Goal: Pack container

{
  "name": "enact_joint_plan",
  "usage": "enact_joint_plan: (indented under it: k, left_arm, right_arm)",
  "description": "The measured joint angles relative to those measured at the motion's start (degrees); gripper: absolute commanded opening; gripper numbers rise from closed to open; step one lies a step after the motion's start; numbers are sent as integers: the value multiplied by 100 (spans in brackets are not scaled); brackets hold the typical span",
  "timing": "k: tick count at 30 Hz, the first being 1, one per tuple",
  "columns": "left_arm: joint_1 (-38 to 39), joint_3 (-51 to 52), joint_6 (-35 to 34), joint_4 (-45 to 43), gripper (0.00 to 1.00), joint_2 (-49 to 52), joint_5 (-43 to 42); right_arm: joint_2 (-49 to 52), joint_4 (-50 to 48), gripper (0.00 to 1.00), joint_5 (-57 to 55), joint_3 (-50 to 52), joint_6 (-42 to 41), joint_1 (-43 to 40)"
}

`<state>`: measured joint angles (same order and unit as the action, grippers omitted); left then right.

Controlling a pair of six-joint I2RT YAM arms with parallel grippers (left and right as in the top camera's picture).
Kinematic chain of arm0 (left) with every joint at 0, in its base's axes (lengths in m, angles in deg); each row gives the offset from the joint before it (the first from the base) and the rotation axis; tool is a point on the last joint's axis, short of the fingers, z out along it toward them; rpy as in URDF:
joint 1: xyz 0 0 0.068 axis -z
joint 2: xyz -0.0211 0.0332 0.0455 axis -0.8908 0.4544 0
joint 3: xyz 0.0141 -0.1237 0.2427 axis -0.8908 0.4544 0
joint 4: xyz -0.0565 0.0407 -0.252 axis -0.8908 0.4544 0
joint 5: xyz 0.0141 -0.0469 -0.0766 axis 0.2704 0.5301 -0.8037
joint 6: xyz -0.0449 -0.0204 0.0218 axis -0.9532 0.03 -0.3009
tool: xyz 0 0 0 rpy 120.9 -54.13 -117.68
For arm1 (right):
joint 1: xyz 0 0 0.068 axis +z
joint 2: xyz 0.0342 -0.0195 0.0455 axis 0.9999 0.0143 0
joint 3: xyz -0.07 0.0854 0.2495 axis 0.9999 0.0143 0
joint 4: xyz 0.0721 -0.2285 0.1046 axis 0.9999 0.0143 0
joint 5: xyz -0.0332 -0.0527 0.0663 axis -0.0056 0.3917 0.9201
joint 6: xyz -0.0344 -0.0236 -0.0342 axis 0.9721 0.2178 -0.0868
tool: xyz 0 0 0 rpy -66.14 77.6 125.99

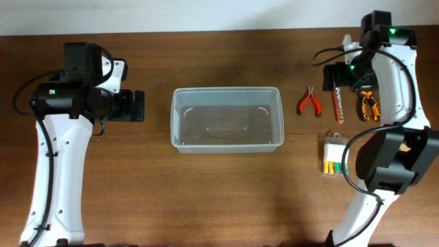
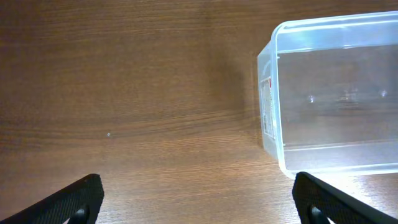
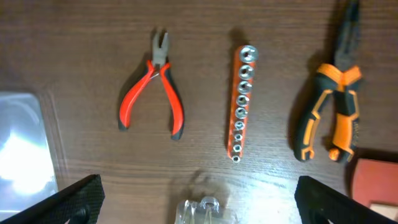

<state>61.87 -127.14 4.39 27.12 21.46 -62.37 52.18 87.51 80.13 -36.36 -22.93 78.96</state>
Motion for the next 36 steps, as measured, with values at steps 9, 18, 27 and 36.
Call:
enact_joint_plan:
  k: [9, 18, 27, 36]
  left_arm:
    - [0, 0, 0, 2, 99, 0, 0]
    - [0, 0, 0, 0, 99, 0, 0]
    - [0, 0, 0, 0, 99, 0, 0]
    - [0, 0, 0, 0, 99, 0, 0]
  right_arm:
    - [11, -133, 99, 280, 330, 466, 177]
    - [695, -199, 99, 302, 332, 492, 282]
    - [848, -326, 99, 304, 341, 485, 282]
    - [848, -413, 99, 302, 341, 590, 282]
